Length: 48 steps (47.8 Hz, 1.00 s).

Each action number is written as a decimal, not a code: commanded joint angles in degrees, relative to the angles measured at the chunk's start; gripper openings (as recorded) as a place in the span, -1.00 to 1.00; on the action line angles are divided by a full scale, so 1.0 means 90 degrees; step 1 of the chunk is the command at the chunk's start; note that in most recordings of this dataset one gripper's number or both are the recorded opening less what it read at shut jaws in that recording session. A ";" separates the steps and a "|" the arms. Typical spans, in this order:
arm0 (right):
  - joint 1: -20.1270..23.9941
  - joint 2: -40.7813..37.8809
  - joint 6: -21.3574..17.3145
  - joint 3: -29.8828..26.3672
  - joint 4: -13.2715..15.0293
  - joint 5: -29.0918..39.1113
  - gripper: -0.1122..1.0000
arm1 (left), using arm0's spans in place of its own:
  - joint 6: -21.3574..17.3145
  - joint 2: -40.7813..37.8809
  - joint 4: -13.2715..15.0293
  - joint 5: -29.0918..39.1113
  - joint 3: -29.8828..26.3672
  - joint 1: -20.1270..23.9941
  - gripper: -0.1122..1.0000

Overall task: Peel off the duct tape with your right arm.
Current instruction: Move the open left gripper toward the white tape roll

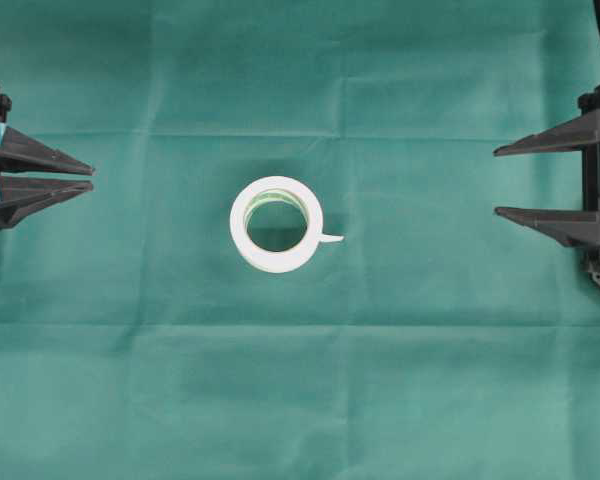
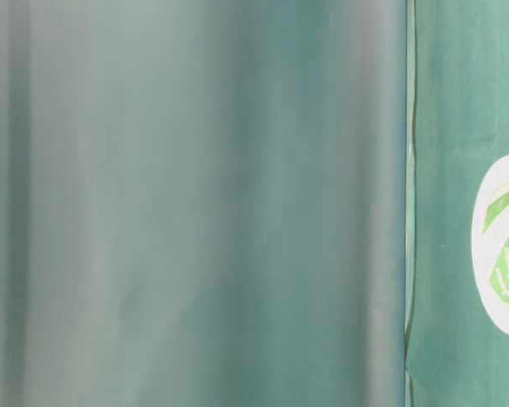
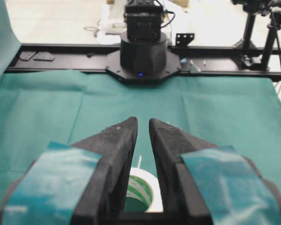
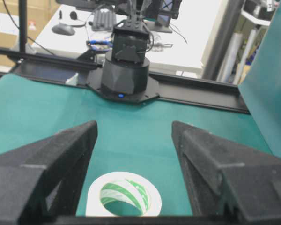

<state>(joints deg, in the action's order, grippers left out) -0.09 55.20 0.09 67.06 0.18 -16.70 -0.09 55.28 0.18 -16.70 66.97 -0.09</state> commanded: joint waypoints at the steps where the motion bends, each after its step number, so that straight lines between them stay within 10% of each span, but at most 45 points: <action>1: -0.0039 -0.0049 -0.0039 0.0039 0.0000 -0.0068 -0.36 | 0.0010 -0.0078 0.0059 -0.0107 0.0020 -0.0020 -0.36; 9: -0.0068 -0.0068 -0.0039 0.0332 -0.0010 -0.0439 -0.79 | 0.0000 -0.0049 0.0059 -0.0166 0.0078 -0.0078 -0.79; 32: -0.0068 -0.0068 -0.0039 0.0615 0.0000 -0.0586 -0.87 | -0.0029 -0.0029 0.0059 -0.0244 0.0254 -0.0117 -0.78; 48: -0.0078 -0.0068 -0.0039 0.0645 0.0000 -0.0605 0.56 | -0.0029 -0.0068 0.0059 -0.0488 0.0332 -0.0215 0.73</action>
<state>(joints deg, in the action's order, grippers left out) -0.70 54.93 -0.18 73.48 0.18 -21.53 -0.35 55.28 0.70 -20.39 70.49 -1.76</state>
